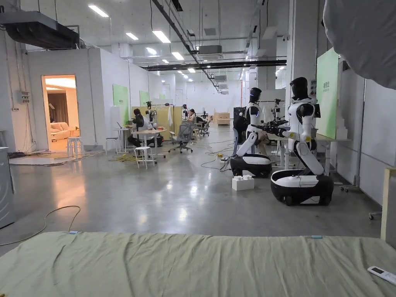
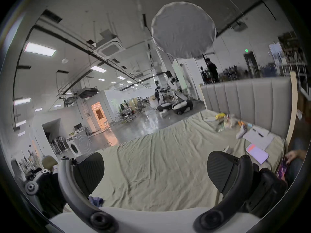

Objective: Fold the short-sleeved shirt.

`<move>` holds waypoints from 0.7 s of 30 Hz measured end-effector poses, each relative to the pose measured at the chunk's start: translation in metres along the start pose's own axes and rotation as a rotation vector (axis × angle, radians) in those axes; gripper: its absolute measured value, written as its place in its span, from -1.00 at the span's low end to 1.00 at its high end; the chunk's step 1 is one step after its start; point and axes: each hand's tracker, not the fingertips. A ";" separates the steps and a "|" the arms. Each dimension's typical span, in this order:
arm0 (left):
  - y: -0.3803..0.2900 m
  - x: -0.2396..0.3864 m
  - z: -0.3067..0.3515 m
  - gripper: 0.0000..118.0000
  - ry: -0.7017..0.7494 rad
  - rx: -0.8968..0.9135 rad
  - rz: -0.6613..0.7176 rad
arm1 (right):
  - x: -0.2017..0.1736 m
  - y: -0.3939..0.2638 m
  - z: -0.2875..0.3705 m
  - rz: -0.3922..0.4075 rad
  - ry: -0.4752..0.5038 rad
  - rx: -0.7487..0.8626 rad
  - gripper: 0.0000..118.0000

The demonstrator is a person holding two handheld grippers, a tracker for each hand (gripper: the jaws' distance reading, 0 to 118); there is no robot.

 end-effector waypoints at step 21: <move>0.001 0.003 0.004 1.00 0.001 0.004 0.012 | 0.003 0.003 0.005 -0.045 0.019 -0.050 1.00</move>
